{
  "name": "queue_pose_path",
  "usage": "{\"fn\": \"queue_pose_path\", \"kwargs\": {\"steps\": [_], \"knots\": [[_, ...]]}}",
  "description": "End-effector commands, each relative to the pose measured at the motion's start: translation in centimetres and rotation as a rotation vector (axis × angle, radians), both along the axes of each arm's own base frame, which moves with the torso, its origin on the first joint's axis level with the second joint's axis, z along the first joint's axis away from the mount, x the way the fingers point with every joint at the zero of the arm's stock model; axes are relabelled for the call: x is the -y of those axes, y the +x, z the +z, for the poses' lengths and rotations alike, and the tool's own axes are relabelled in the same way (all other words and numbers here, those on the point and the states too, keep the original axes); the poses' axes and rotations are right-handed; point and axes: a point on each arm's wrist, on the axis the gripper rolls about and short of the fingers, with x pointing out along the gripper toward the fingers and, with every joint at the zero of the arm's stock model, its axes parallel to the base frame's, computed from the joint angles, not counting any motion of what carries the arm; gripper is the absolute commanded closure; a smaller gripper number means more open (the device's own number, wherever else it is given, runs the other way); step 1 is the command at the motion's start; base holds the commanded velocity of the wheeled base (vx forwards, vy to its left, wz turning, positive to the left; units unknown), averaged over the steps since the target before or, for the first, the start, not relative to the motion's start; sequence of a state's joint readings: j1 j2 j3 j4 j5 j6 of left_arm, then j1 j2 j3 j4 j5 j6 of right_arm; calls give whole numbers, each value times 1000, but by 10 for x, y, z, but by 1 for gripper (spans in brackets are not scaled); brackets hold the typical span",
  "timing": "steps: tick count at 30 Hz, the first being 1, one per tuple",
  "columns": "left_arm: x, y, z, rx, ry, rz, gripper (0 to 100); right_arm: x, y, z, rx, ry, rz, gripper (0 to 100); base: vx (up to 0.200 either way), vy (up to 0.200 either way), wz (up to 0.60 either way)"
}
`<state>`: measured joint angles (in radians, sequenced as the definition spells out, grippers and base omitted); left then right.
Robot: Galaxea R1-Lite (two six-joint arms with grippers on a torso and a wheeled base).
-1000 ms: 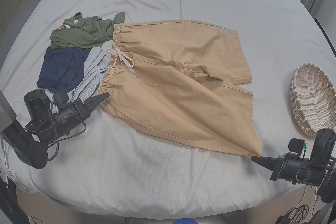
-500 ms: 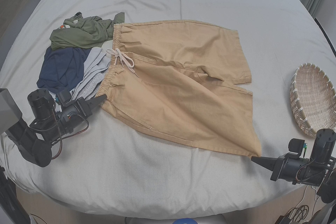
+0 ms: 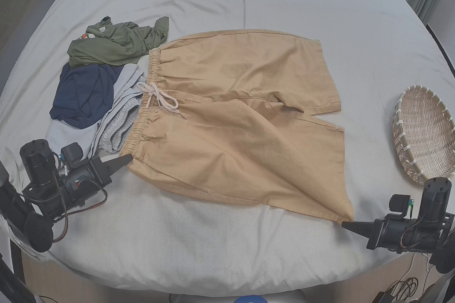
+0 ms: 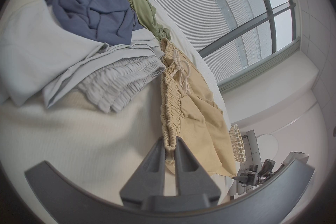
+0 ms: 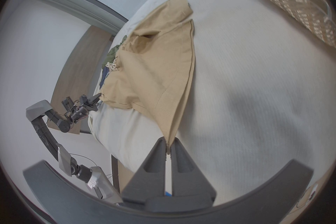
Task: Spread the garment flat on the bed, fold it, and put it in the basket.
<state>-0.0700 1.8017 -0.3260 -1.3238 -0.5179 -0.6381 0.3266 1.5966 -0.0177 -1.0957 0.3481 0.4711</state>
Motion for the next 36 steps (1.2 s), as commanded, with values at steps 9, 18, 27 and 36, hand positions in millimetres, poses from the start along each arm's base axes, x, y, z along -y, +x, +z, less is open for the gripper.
{"fn": "queue_pose_path", "kwargs": {"steps": [9,18,27,36], "knots": [[-12,-42,-5,-84,4,17,100,13,-26,-4,-104,-82,33,100,0,0,0],[-13,-61,-23,-160,39,-1,100,20,-30,-6,-122,-101,34,100,0,0,0],[-14,-79,-33,-212,73,-10,100,22,-39,-5,-146,-110,46,100,0,0,0],[-17,-77,-39,-223,104,-12,100,25,-54,-1,-123,-134,66,100,0,0,0]]}}
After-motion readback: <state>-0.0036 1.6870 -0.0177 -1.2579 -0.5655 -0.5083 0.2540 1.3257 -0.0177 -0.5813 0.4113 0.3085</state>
